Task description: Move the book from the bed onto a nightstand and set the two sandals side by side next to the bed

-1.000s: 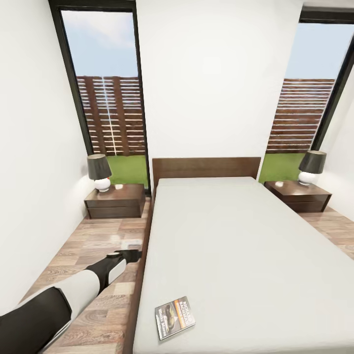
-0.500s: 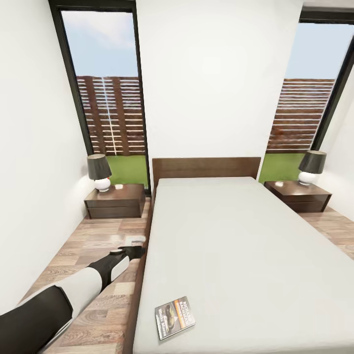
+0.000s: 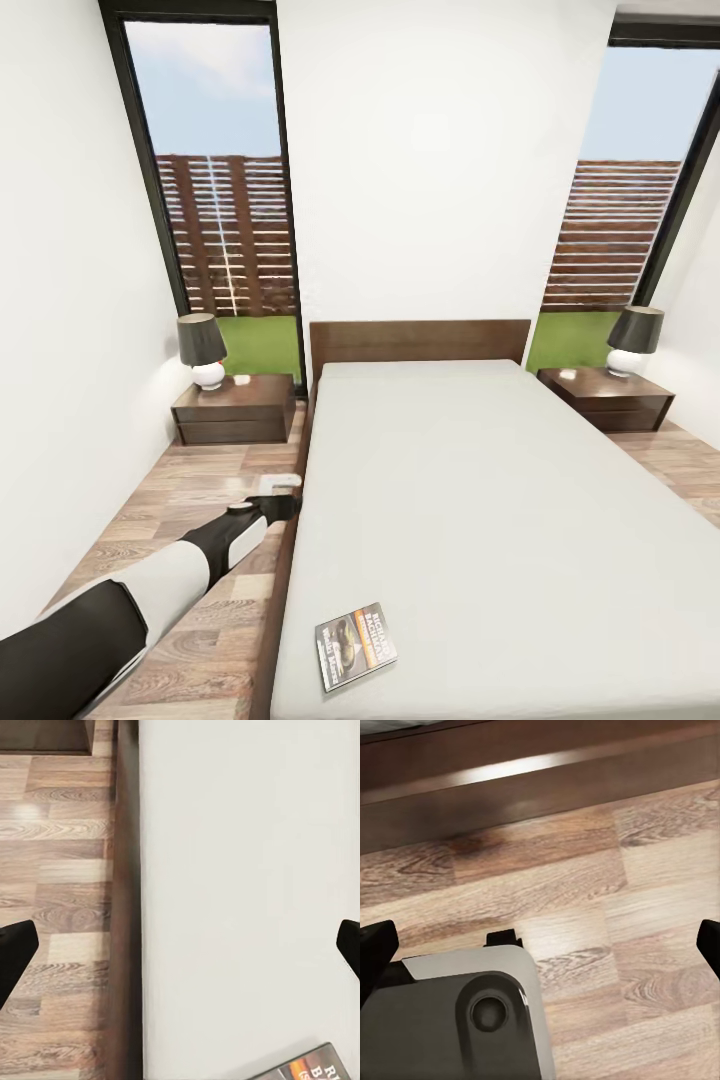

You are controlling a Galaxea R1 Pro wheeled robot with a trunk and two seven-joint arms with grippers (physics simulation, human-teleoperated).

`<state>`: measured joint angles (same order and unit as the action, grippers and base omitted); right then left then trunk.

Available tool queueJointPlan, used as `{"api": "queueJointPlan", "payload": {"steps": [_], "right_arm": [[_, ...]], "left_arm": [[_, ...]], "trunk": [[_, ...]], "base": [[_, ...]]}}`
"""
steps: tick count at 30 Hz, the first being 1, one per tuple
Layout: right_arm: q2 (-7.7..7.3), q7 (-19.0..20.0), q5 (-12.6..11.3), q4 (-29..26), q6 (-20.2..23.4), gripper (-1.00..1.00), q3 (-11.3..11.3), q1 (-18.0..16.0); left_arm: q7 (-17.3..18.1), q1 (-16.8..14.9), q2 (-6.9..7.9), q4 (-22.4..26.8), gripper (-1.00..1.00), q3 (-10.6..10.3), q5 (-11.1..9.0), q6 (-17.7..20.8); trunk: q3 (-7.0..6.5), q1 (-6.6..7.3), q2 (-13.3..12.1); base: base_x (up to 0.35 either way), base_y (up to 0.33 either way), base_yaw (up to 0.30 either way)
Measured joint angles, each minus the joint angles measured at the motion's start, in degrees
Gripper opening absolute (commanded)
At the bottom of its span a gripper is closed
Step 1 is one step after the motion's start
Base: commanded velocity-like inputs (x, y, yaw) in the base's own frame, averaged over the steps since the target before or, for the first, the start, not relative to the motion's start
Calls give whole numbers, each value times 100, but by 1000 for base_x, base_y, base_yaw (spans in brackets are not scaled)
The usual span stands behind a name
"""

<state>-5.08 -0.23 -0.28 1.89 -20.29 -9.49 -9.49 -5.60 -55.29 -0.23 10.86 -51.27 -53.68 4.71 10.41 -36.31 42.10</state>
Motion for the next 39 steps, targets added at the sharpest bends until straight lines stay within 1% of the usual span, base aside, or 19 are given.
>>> {"api": "queueJointPlan", "payload": {"steps": [39], "right_arm": [[5, 0, -2, -3, -1, 100, 0, 0]], "left_arm": [[-6, -3, -5, 79, 100, 0, 2, 3]], "trunk": [[0, 0, 0]], "base": [[0, 0, 0]]}}
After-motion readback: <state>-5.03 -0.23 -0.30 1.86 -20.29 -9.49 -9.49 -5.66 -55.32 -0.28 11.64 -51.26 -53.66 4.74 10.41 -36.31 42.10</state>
